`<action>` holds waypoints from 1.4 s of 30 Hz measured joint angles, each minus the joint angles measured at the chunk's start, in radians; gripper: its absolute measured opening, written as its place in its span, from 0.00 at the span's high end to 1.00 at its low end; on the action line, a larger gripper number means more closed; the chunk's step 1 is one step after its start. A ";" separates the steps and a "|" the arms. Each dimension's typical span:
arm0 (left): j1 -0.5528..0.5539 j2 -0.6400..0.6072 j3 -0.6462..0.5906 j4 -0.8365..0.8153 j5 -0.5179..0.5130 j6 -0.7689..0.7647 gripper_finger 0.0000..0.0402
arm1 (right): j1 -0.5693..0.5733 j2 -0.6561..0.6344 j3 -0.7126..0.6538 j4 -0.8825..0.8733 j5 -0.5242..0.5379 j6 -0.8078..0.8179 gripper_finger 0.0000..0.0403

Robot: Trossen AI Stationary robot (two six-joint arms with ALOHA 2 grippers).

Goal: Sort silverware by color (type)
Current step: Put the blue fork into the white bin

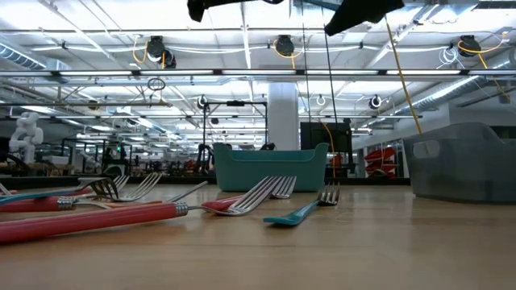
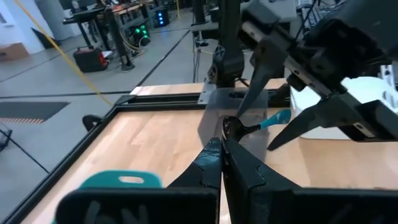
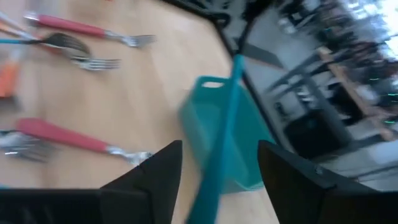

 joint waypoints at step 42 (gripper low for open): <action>-0.033 0.001 0.000 -0.045 0.108 0.116 0.63 | -0.018 -0.045 0.000 -0.037 -0.457 0.258 1.00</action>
